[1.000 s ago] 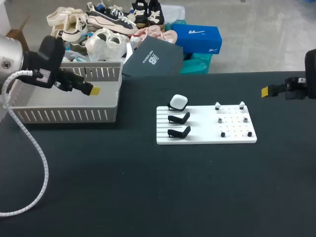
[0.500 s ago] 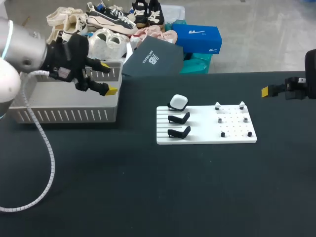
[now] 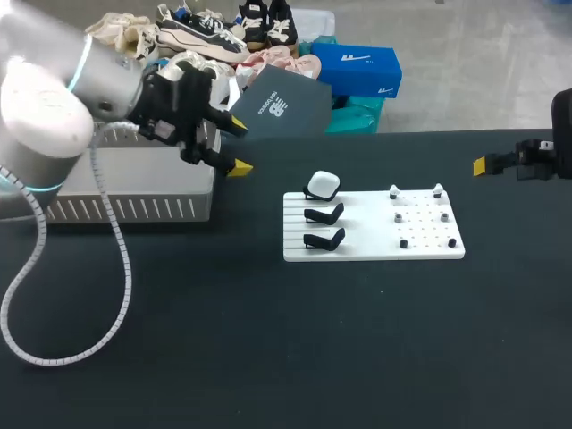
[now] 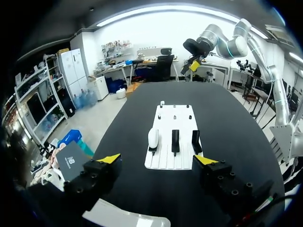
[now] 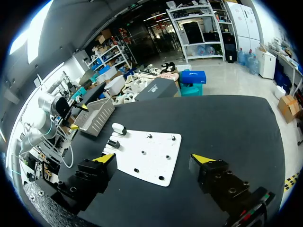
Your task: Pick up each earbud case from the left stands, insert the matching earbuds, close the lid, and place the case in the box.
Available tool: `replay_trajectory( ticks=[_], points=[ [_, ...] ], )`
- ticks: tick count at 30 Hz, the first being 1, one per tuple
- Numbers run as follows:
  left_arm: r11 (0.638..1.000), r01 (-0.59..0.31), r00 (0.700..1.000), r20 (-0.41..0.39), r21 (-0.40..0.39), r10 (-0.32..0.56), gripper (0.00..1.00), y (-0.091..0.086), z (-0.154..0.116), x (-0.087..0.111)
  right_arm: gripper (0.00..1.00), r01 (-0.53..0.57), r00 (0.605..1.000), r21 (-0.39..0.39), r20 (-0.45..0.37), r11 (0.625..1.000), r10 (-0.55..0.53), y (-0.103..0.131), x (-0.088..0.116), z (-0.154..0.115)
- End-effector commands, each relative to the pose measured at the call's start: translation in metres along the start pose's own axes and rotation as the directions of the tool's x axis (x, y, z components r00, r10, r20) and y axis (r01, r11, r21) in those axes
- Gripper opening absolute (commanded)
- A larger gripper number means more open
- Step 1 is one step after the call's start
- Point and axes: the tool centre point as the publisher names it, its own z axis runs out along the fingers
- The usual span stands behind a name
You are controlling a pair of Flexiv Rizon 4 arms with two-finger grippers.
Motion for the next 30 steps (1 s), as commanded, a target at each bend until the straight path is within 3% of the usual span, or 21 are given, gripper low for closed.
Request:
replay_trajectory(
  ticks=[1, 4, 6, 10, 13, 17, 20, 26, 30],
  points=[
    [0.992, 0.002, 1.0, 0.004, 0.125, -0.002, 1.0, 0.01, 0.031, -0.001, 1.0, 0.002, 1.0, -0.008, -0.001, 1.0, -0.002, -0.002, 0.0, 0.001],
    [0.99, 0.012, 1.0, 0.009, 0.141, -0.014, 1.0, 0.011, 0.045, 0.001, 1.0, 0.002, 1.0, -0.008, -0.001, 1.0, -0.002, -0.002, 0.0, 0.001],
    [0.99, 0.015, 1.0, 0.01, 0.144, -0.017, 0.91, 0.011, 0.053, 0.002, 1.0, 0.002, 1.0, -0.008, -0.001, 1.0, -0.002, -0.002, 0.0, 0.001],
    [0.987, 0.024, 1.0, 0.012, 0.156, -0.026, 0.98, 0.012, 0.068, 0.006, 1.0, 0.002, 1.0, -0.008, -0.001, 1.0, -0.002, -0.002, 0.0, 0.001],
    [0.99, 0.045, 0.998, 0.028, 0.136, -0.05, 0.74, 0.014, 0.078, 0.008, 1.0, 0.002, 1.0, -0.008, -0.001, 1.0, -0.002, -0.002, 0.0, 0.001],
    [0.991, 0.058, 0.997, 0.041, 0.125, -0.063, 0.76, 0.013, 0.088, 0.015, 1.0, 0.002, 1.0, -0.008, -0.001, 1.0, -0.002, -0.002, 0.0, 0.001],
    [0.99, 0.069, 0.995, 0.058, 0.122, -0.077, 0.62, 0.014, 0.092, 0.017, 1.0, 0.002, 1.0, -0.008, -0.001, 1.0, -0.002, -0.002, 0.0, 0.001],
    [0.99, 0.075, 0.993, 0.087, 0.118, -0.086, 0.55, 0.011, 0.095, 0.017, 1.0, 0.002, 1.0, -0.008, -0.001, 1.0, -0.002, -0.002, 0.0, 0.001],
    [0.991, 0.068, 0.992, 0.098, 0.114, -0.079, 0.58, 0.01, 0.1, 0.015, 1.0, 0.002, 1.0, -0.008, -0.001, 1.0, -0.002, -0.002, 0.0, 0.001]
  ],
)
